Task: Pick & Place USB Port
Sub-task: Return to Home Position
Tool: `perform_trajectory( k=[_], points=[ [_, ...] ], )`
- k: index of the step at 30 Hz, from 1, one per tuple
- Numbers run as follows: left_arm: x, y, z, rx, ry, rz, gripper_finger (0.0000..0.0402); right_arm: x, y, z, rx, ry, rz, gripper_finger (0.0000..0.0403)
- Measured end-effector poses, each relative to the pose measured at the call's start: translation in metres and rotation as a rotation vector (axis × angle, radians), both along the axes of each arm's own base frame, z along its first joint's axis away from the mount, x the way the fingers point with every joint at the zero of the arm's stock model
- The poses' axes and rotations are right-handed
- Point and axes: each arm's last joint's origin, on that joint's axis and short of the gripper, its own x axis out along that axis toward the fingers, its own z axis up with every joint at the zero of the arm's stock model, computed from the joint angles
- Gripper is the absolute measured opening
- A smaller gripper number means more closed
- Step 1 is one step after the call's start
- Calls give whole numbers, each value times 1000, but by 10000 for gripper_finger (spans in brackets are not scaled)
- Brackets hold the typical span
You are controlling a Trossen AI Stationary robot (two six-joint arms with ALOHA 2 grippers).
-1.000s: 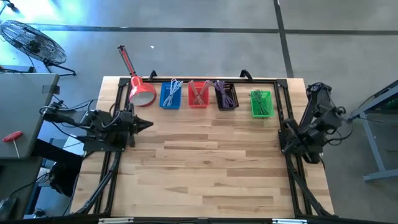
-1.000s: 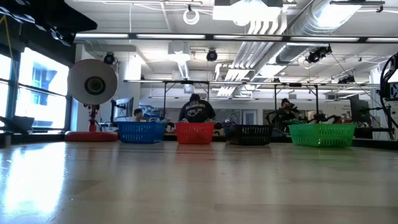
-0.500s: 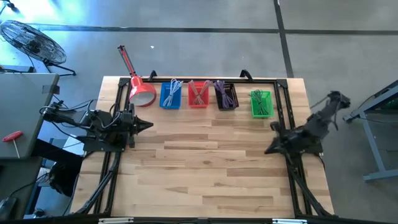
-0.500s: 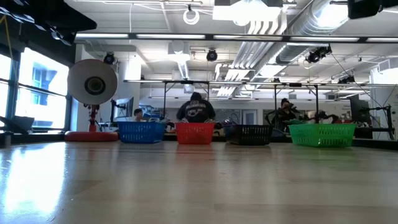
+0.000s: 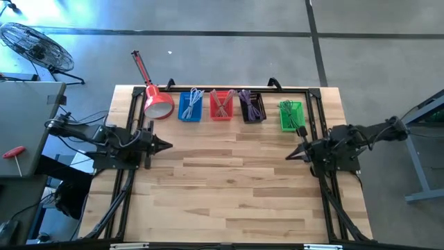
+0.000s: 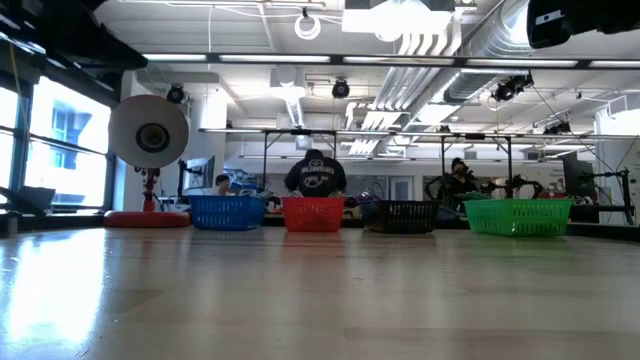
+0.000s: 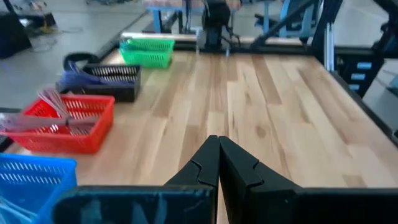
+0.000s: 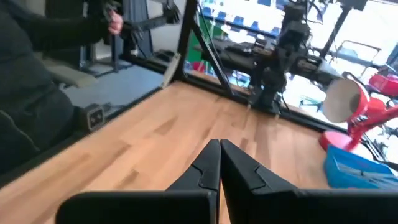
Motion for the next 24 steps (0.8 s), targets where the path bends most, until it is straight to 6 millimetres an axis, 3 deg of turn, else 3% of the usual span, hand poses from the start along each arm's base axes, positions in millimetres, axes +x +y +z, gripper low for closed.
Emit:
perform_trajectory(
  k=[7,15,24],
  points=[
    [6,-2,-18,-30,-16,-11,0,1,-6,0,-31,-5,-56,0],
    [8,-4,-26,-44,-19,-34,0,3,-13,1,-19,-14,-100,0],
    [15,-7,-58,-62,-62,-81,0,3,-13,1,-8,-17,-77,0]
  ],
)
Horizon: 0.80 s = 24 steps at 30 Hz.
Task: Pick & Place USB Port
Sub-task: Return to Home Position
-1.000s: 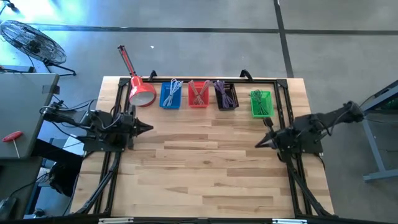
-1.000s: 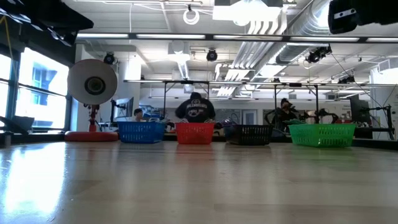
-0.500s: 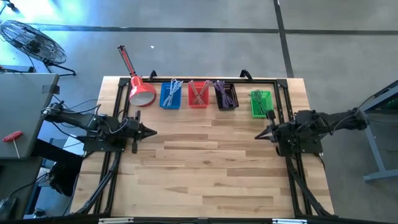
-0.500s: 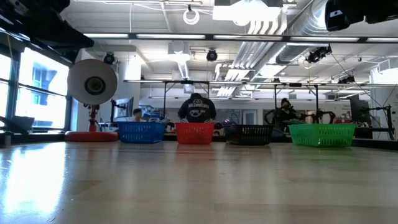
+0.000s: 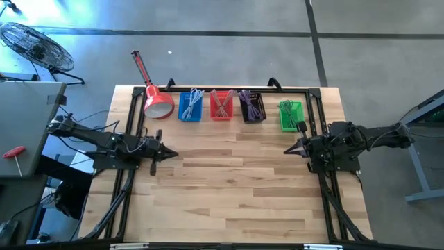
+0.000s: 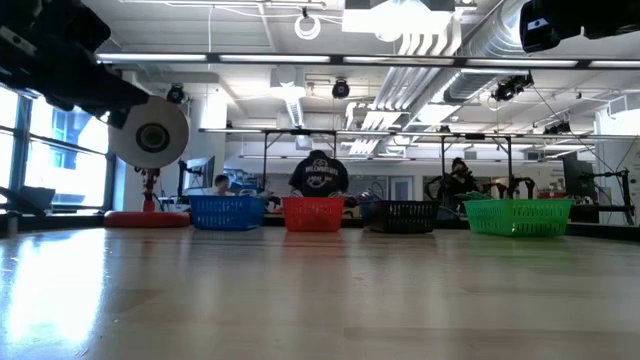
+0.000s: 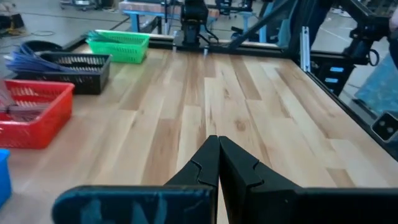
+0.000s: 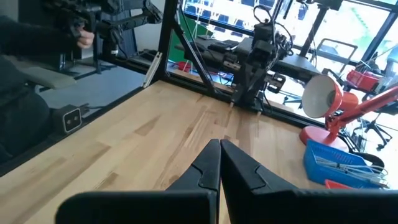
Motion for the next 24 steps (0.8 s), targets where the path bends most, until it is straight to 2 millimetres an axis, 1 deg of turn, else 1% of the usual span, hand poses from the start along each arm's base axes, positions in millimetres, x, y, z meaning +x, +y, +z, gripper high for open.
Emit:
perform_trajectory(
  k=[5,8,12,17,24],
  points=[
    [1,-1,-18,-43,6,-4,0,0,0,0,9,3,-1,0],
    [1,-1,-24,-63,-24,-20,0,0,0,0,-1,-3,-6,0],
    [2,-1,-23,-64,-58,-20,0,0,0,1,-13,-13,-6,0],
    [1,-2,-20,-19,-88,-44,0,-1,-1,1,-19,-20,-7,0],
    [1,-2,-20,-6,-94,-50,0,-12,-3,7,-13,-90,-41,0]
  ],
)
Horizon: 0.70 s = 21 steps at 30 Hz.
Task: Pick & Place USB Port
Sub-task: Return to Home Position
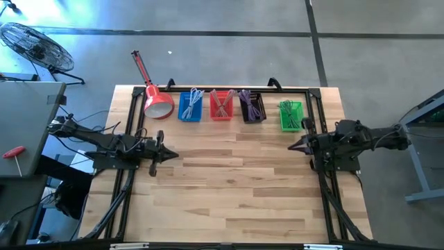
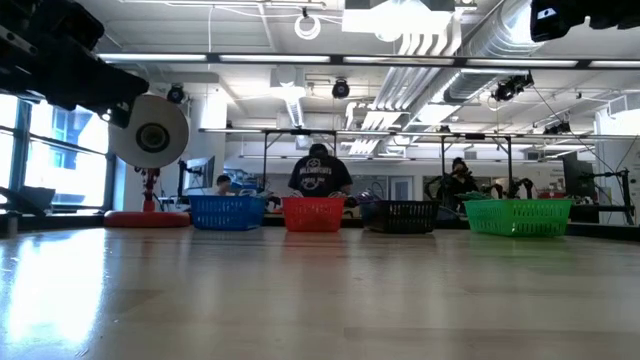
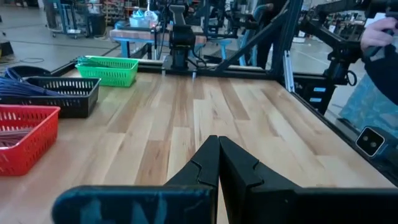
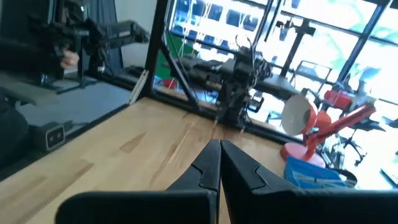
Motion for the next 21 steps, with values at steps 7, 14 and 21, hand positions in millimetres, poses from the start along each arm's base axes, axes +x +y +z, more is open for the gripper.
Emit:
perform_trajectory(
  k=[7,14,21],
  points=[
    [0,0,1,2,-11,-4,0,-11,-1,5,9,-70,3,0],
    [0,-1,5,-10,-56,-37,0,-20,-3,8,18,-127,-34,0],
    [0,-2,6,37,-71,-64,0,-36,-6,13,37,-223,-69,0]
  ],
)
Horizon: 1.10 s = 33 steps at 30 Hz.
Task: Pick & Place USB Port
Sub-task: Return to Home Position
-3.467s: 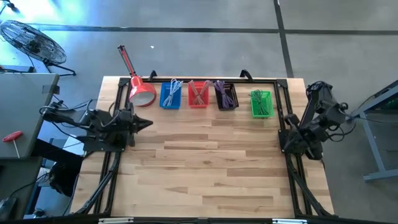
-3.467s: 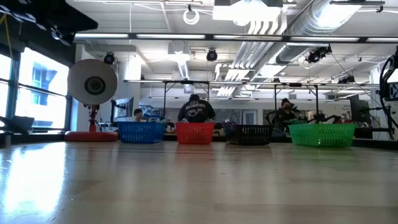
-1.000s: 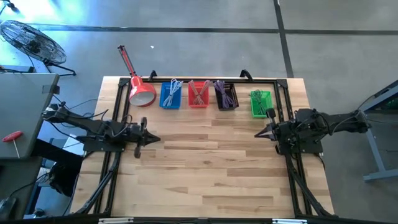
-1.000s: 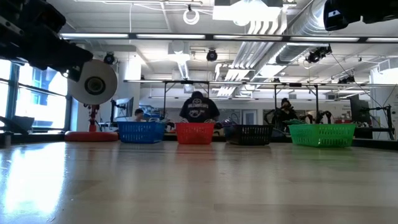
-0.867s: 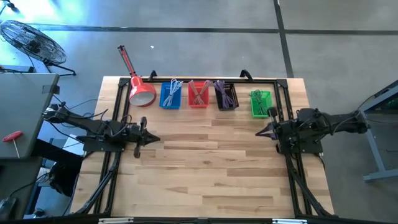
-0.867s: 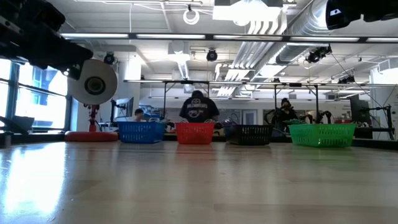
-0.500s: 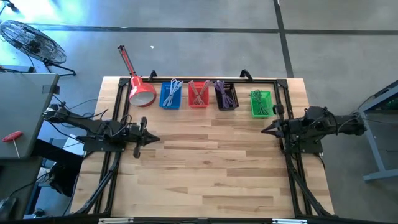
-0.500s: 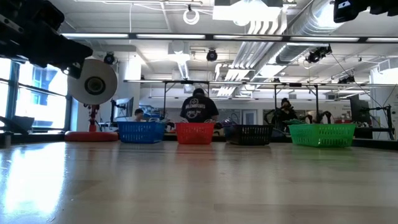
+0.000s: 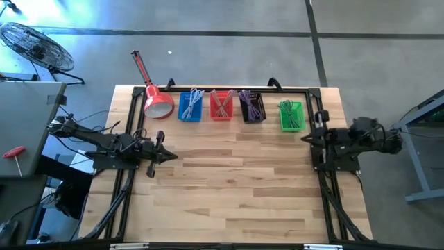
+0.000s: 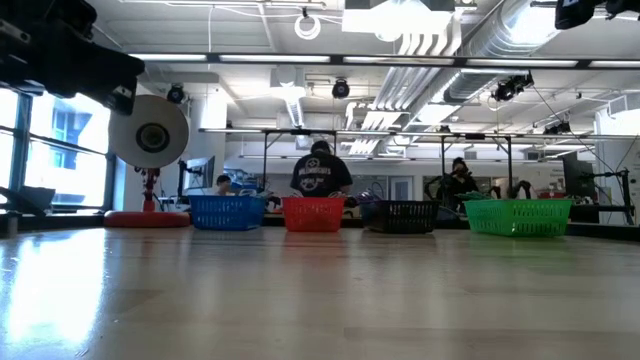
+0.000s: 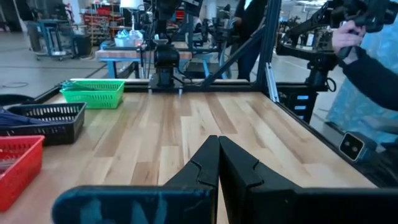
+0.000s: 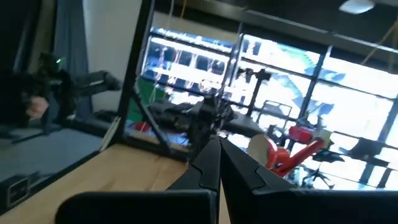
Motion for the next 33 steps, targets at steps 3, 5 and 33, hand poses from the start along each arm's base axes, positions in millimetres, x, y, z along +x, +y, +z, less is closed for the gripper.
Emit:
perform_trajectory(
  k=[3,5,33],
  points=[
    [0,0,0,24,-3,0,0,-4,-1,1,8,-20,-24,0],
    [0,0,0,34,-4,0,0,-3,-2,0,11,-6,-52,0],
    [0,0,3,93,-39,0,0,40,-1,-101,115,139,-184,0]
  ],
)
